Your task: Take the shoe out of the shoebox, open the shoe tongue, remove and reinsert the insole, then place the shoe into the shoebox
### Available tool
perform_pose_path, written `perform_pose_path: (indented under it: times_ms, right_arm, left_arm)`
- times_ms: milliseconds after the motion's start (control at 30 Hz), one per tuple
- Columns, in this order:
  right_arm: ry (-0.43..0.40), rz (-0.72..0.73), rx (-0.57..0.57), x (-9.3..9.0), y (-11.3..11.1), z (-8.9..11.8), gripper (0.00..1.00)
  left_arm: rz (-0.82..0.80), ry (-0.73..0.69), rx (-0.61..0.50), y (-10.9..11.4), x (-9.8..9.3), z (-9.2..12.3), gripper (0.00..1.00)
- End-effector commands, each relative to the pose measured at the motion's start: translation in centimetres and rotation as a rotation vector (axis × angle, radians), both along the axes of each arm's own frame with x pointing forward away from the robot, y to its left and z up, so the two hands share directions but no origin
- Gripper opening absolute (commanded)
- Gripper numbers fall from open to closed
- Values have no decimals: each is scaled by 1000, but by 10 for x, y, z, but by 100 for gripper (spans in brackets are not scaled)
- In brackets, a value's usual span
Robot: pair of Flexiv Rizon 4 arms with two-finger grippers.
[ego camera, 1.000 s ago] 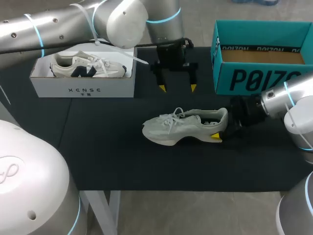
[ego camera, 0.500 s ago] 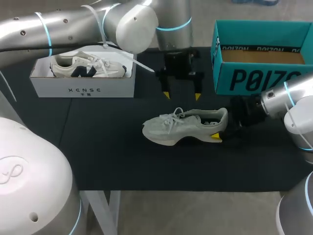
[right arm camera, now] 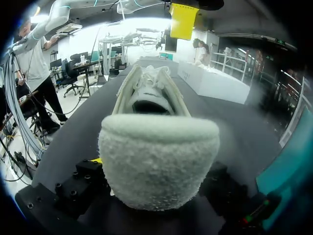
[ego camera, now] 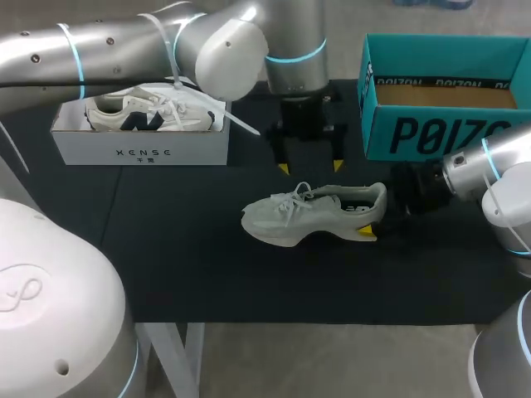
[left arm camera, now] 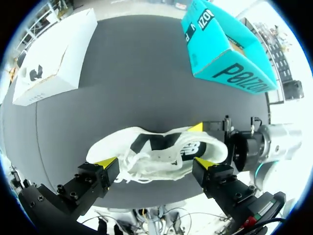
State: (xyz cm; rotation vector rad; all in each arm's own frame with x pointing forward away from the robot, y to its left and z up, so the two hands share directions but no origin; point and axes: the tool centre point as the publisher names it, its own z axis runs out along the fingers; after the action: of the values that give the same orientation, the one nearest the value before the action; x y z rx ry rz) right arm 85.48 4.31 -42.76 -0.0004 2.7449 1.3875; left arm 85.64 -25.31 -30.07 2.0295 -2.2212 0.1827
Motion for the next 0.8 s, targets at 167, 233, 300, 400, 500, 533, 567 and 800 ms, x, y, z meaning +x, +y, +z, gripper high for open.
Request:
perform_pose_path:
  times_ms: [167,233,300,400,500,533,567,800]
  right_arm:
    - [-2,-1,-2,0,3,-4,0]
    - [-2,-1,-2,0,3,-4,0]
    - [-2,-1,-2,0,3,-4,0]
    - [-2,-1,-2,0,3,-4,0]
    - [-2,-1,-2,0,3,-4,0]
    - [-2,-1,-2,0,3,-4,0]
    - [-2,-1,-2,0,3,-4,0]
    - [-2,-1,-2,0,3,-4,0]
  left_arm:
    - [-101,11,69,-21,-18,-15,100]
    - [-112,22,78,-25,-18,-22,100]
    - [-109,25,84,-29,-16,-31,100]
    - [-120,34,112,-35,-14,-40,100]
    - [-125,37,129,-40,-12,-45,100]
    - [-127,38,131,-41,-11,-46,100]
    - [-124,33,142,-41,-10,-47,100]
    - [-118,31,186,-38,-5,-51,100]
